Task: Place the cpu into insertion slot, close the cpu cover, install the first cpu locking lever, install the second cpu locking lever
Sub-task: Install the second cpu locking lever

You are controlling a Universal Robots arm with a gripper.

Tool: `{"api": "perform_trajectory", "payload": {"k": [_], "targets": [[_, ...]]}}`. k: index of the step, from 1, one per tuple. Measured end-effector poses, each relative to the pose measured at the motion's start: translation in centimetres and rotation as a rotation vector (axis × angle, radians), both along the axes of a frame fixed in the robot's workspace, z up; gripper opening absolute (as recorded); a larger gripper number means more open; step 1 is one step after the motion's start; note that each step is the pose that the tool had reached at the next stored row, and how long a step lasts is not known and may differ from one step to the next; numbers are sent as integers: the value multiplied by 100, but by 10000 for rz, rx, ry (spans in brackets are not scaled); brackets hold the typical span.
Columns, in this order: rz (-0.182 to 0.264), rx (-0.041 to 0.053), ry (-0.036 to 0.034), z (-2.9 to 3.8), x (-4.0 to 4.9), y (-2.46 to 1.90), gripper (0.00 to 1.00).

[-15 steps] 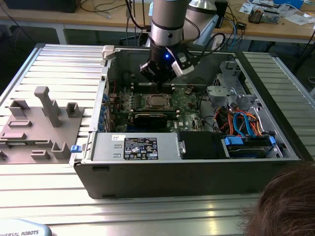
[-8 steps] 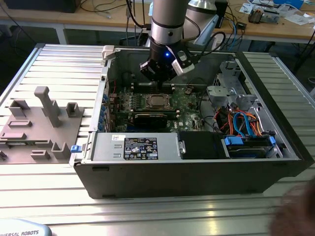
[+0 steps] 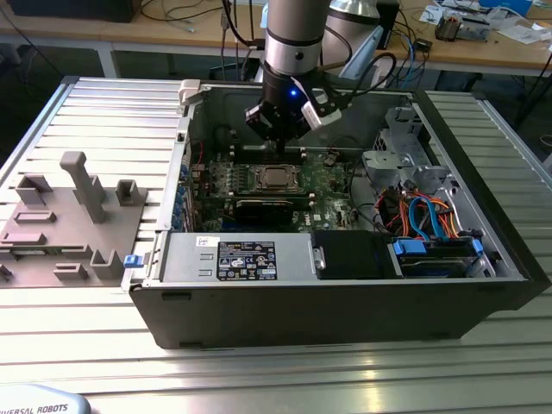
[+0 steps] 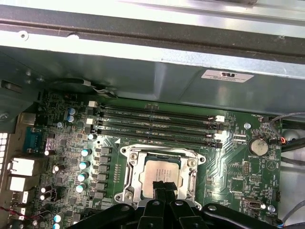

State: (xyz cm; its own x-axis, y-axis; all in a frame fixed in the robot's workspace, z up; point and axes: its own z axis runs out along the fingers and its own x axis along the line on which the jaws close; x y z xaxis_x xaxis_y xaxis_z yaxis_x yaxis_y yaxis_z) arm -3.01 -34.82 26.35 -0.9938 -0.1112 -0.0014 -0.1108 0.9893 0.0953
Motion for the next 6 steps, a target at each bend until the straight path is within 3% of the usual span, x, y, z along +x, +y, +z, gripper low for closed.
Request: {"api": "perform_trajectory", "payload": {"k": [6], "targets": [[-1,3,1,1,0,0,11]]}}
